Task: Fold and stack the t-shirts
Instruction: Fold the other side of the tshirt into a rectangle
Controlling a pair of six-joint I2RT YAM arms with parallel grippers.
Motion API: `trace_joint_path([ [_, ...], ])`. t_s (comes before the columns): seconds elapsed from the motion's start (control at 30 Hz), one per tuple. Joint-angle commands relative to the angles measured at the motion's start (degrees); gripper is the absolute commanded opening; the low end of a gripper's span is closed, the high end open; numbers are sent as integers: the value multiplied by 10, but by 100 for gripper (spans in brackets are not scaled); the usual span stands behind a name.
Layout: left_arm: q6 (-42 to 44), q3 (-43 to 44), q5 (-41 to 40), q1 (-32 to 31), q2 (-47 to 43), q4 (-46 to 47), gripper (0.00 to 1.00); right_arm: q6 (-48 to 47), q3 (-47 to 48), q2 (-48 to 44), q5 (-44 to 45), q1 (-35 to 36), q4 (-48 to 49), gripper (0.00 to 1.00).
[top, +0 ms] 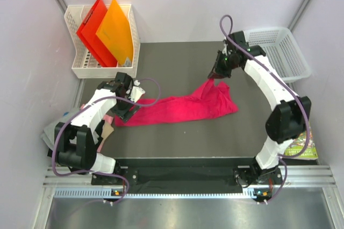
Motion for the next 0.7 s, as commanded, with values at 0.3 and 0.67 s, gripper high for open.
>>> trace_joint_path([
  [0.3,-1,27,20,2,-22,-19,76,20,-261,-27,85,12,43,19],
  [0.67,4,20,10,2,-27,-15,77,-8,-20,4,112,47,-92,31],
])
